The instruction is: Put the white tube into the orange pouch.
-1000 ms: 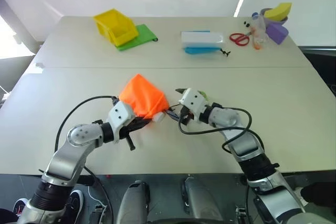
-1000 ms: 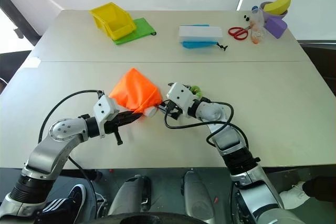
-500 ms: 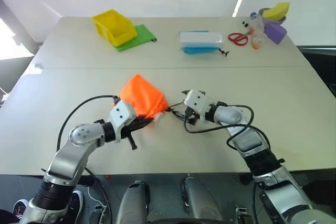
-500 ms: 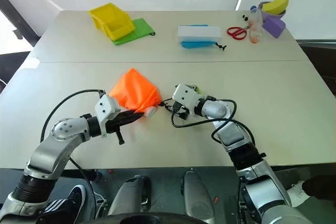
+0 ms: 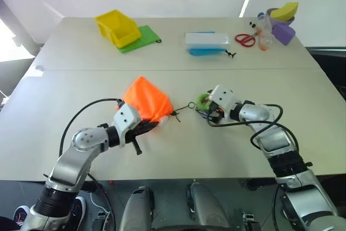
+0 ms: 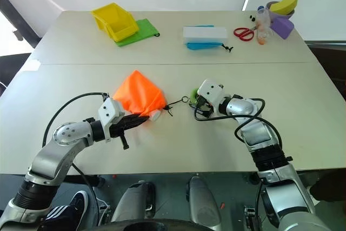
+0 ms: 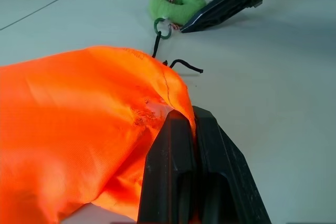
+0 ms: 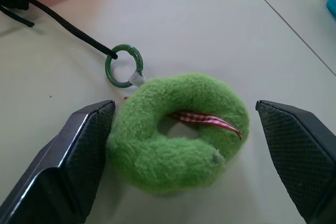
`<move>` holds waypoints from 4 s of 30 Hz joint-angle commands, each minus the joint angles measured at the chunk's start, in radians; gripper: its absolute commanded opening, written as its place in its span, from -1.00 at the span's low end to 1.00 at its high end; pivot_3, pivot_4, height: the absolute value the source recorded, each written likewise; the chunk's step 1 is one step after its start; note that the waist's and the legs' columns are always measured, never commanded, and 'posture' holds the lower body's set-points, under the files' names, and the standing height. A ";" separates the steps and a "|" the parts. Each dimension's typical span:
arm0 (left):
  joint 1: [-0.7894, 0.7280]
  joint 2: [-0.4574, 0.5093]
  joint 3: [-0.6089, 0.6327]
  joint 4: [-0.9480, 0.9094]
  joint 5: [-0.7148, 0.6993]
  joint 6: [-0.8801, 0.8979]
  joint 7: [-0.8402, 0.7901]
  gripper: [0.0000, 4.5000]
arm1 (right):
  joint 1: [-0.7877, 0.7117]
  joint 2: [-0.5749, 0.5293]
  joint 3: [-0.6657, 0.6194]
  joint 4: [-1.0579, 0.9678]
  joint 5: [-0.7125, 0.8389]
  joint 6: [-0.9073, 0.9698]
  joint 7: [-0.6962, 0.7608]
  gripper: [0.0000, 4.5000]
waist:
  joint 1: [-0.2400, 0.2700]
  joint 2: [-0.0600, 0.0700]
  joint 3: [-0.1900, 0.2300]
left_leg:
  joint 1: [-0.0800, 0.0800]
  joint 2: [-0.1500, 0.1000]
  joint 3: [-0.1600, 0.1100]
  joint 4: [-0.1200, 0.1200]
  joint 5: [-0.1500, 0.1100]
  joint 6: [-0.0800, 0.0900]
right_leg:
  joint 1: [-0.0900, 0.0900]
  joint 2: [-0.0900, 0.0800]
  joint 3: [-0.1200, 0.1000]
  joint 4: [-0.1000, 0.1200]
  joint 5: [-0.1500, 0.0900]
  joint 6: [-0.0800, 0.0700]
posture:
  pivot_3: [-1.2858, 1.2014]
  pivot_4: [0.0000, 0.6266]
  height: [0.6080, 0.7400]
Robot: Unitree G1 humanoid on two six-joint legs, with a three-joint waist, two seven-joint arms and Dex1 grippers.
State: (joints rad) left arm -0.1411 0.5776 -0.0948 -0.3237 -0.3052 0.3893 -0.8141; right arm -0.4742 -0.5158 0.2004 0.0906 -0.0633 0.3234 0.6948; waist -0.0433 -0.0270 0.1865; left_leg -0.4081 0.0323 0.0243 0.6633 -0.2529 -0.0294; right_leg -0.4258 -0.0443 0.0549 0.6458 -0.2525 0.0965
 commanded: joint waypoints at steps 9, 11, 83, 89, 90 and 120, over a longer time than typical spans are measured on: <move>0.003 0.004 0.009 -0.039 -0.013 -0.007 -0.006 -1.00 | 0.029 -0.034 -0.033 -0.063 0.028 0.055 0.024 -0.71 | 0.002 0.000 0.000 | 0.000 0.000 0.000 0.001 0.000 0.000 | 0.000 0.000 0.000 0.000 0.000 0.000 | 0.03 -0.52 1.00; 0.006 0.007 0.015 -0.037 -0.018 -0.007 -0.010 -1.00 | 0.057 -0.058 -0.056 -0.116 0.057 0.079 0.051 -0.71 | 0.004 0.000 0.000 | 0.000 0.000 0.000 0.000 0.000 0.000 | 0.001 0.000 0.000 -0.001 0.000 0.000 | 0.03 -0.52 1.00; -0.853 -0.280 -0.390 0.943 0.214 -0.007 -0.496 0.48 | 0.213 -0.154 -0.115 -0.269 0.100 0.031 0.036 -0.72 | 0.009 -0.001 0.001 | -0.002 -0.002 -0.001 0.001 0.000 0.000 | 0.001 0.002 0.000 -0.002 -0.001 0.002 | 0.03 -0.52 1.00; -0.842 -0.297 -0.381 0.944 0.240 -0.019 -0.499 0.24 | 0.216 -0.156 -0.115 -0.276 0.099 0.032 0.033 -0.72 | 0.008 -0.001 0.001 | -0.002 -0.002 -0.002 0.001 0.000 0.000 | 0.001 0.002 0.001 -0.001 -0.001 0.002 | 0.03 -0.52 1.00; -0.837 -0.299 -0.380 0.942 0.247 -0.030 -0.490 0.09 | 0.215 -0.156 -0.114 -0.276 0.099 0.032 0.033 -0.72 | 0.008 -0.001 0.001 | -0.002 -0.002 -0.002 0.001 0.000 0.000 | 0.001 0.002 0.001 -0.001 -0.001 0.002 | 0.03 -0.52 1.00; -0.727 -0.161 -0.368 0.717 0.286 0.010 -0.543 -0.53 | 0.133 -0.171 -0.159 -0.132 0.028 -0.041 -0.069 -0.72 | 0.002 -0.001 0.001 | -0.001 -0.002 -0.002 0.001 0.000 0.000 | 0.001 0.002 0.001 0.001 0.000 0.004 | 0.03 -0.52 1.00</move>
State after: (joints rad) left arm -0.8722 0.4065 -0.4761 0.4010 -0.0308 0.3916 -1.3651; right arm -0.3230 -0.6751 0.0889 -0.0350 -0.0275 0.2967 0.6460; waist -0.0409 -0.0283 0.1875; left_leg -0.4095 0.0308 0.0224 0.6647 -0.2529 -0.0292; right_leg -0.4250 -0.0424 0.0554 0.6465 -0.2526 0.1008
